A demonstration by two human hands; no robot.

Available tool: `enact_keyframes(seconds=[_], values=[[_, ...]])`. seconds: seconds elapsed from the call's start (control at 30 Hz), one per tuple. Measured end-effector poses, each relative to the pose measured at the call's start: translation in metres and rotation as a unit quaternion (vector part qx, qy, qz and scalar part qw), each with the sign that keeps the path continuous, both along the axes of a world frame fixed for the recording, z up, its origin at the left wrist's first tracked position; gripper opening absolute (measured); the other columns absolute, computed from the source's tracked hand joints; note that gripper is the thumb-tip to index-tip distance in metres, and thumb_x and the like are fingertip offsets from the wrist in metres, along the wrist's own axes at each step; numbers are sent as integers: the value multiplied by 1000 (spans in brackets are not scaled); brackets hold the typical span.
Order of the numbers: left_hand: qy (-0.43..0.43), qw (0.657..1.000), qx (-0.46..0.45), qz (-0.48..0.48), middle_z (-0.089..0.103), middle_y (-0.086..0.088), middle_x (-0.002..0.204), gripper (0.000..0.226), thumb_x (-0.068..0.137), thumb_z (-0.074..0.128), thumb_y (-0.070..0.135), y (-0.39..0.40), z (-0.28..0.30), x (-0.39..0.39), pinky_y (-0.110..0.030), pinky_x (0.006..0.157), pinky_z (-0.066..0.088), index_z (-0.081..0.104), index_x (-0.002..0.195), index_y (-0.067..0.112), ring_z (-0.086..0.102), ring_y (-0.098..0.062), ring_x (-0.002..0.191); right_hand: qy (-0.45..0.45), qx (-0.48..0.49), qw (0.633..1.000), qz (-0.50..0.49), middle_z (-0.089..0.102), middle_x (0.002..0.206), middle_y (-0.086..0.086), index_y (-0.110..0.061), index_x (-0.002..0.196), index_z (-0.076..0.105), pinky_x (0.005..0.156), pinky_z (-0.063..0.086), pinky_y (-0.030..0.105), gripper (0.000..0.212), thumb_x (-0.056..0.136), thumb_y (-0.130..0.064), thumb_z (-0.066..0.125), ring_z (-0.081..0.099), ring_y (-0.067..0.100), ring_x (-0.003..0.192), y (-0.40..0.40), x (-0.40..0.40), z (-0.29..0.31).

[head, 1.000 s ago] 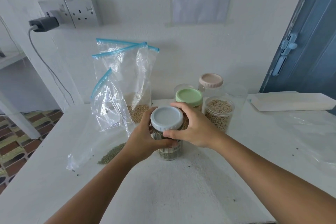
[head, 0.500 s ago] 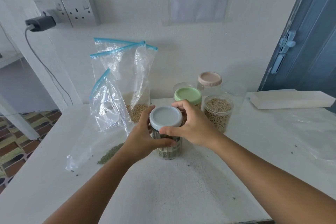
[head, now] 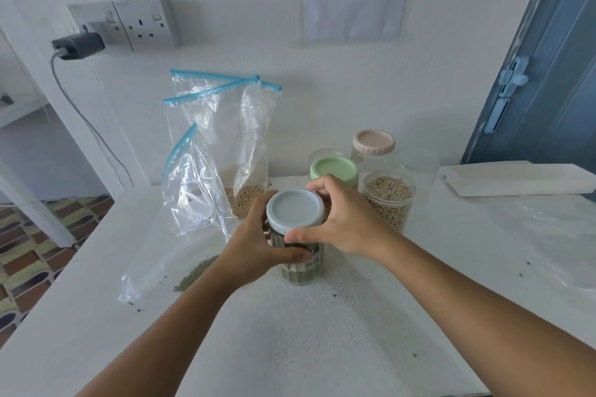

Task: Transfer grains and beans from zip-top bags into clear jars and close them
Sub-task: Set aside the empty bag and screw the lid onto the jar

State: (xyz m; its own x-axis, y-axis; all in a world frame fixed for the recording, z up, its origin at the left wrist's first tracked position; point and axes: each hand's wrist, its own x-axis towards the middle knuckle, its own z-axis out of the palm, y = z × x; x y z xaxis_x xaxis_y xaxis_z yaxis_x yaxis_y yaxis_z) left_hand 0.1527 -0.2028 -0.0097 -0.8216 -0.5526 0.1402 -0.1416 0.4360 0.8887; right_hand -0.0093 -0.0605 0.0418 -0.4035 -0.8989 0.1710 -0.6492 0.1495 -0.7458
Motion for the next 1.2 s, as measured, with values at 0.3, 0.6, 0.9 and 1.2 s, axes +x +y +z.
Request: enact_keyframes(seconds=[0.3,0.6,0.9,1.2], values=[[-2,1000,-4,6,63,27,124,109,63,102,23,1,2,-1,-18,88,52,37,149,38,63,-1,114,20,23,998,57,44,143,-15,-39,149,38,108,42,29,93,73,-57,88,45,1,130,-1,4,3],[1,1000,5,3,62,21,133,120,61,103,34,0,0,0,-31,100,54,31,156,36,62,-3,121,-48,20,996,67,32,159,-17,-42,159,21,119,33,34,94,85,-63,75,32,0,144,1,10,-2],[-1,1000,7,-3,61,19,134,122,60,103,36,-2,-2,0,-24,96,53,29,157,37,62,1,118,-96,-50,994,5,39,148,-16,-46,154,25,118,40,39,98,75,-72,77,42,0,138,6,9,-22],[-8,1000,4,0,59,18,134,125,57,103,41,-3,-3,0,-19,92,52,28,157,38,62,2,117,-102,-101,989,-35,55,127,-9,-43,146,37,109,47,41,75,82,-69,67,56,5,120,7,7,-29]])
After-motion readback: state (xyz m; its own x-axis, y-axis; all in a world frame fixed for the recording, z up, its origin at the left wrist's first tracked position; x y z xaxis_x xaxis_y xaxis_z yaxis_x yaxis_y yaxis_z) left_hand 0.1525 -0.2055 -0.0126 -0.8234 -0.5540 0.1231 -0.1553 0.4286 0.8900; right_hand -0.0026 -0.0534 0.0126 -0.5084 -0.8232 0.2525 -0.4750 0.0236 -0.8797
